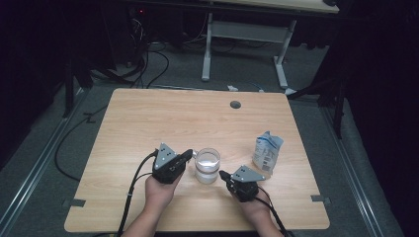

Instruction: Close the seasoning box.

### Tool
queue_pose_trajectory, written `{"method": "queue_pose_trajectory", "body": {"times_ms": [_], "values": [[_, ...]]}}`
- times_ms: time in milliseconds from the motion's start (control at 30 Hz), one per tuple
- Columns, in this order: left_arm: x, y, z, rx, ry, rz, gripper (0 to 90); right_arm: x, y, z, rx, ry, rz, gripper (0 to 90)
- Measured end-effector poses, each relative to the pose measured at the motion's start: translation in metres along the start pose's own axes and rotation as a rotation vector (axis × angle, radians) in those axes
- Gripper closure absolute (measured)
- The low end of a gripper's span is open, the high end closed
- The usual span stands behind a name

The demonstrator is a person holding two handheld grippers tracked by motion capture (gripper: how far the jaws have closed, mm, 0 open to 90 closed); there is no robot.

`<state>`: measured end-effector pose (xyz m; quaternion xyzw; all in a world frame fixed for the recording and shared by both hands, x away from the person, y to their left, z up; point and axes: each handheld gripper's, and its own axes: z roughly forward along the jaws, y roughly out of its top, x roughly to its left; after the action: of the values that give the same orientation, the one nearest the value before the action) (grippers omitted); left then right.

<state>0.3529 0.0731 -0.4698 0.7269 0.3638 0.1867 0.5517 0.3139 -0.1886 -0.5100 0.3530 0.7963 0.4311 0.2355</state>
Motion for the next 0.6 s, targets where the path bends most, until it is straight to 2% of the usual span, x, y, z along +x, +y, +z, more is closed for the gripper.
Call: {"method": "queue_pose_trajectory", "body": {"times_ms": [100,367,600], "values": [[0.003,-0.004,-0.003,0.002,0.006,-0.004,88.8,0.002,0.000,0.001,0.002,0.003,0.002,90.0],[0.025,-0.039,-0.028,0.086,0.085,0.028,85.1,-0.002,0.001,0.001,-0.005,0.001,0.014,90.0],[0.039,-0.056,-0.044,0.110,0.123,-0.004,77.8,-0.009,0.009,0.000,-0.033,-0.018,0.029,90.0]]}}
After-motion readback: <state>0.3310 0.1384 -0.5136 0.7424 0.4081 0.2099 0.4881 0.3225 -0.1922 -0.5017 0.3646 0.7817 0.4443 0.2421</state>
